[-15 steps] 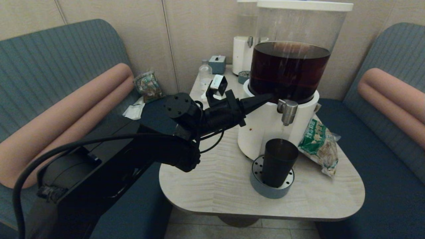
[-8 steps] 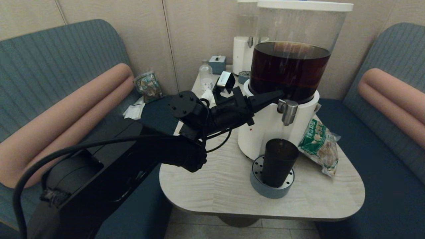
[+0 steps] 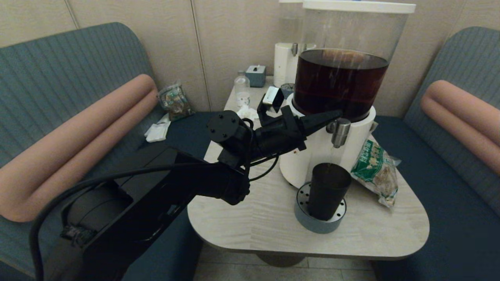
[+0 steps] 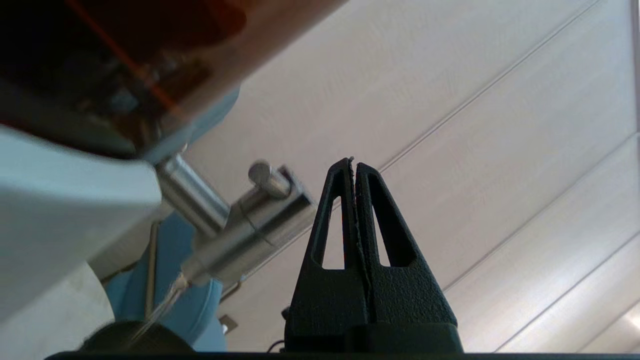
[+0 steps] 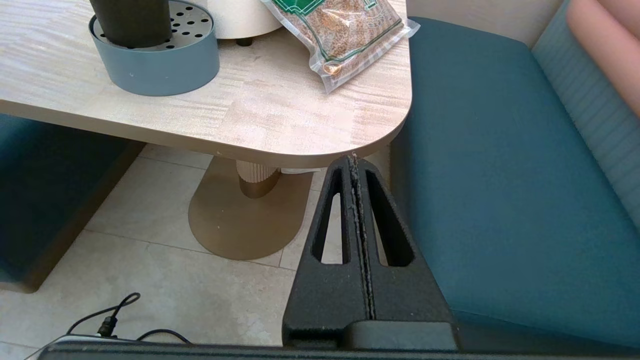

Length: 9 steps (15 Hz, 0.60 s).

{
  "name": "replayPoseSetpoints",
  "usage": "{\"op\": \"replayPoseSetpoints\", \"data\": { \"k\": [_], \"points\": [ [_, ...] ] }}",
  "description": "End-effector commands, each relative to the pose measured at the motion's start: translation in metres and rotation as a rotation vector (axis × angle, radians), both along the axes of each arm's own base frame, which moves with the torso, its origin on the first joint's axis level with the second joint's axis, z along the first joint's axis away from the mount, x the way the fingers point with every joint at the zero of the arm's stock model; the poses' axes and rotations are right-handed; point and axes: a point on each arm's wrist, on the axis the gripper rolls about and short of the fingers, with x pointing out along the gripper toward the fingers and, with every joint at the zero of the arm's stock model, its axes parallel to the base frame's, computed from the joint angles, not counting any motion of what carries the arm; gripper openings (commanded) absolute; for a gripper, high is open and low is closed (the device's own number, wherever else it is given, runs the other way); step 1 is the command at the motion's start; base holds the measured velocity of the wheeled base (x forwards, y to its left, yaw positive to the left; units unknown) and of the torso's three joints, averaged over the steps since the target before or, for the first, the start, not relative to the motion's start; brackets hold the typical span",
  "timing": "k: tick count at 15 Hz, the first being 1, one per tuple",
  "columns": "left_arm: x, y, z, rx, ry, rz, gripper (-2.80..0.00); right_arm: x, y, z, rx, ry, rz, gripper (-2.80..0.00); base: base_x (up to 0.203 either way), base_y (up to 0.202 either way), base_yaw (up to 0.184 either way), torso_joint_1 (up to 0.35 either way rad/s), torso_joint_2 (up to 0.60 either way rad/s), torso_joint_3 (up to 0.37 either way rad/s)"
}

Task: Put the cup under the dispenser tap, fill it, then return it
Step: Turn off the faucet

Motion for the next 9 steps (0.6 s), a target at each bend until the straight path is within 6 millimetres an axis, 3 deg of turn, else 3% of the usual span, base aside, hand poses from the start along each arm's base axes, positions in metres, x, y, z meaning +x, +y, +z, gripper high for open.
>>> {"op": "replayPoseSetpoints", "data": {
  "k": [1,9],
  "points": [
    [0.004,-0.003,-0.005,-0.005,-0.003,-0.011,-2.8,0.0,0.0,0.0,-0.001,0.003,0.001,-2.8,0.0,0.0,0.0,0.0,0.0,0.0],
    [0.015,-0.017,-0.015,-0.036,-0.008,-0.044,-2.8,0.0,0.0,0.0,-0.001,0.001,0.001,-2.8,0.0,0.0,0.0,0.0,0.0,0.0]
  ]
}}
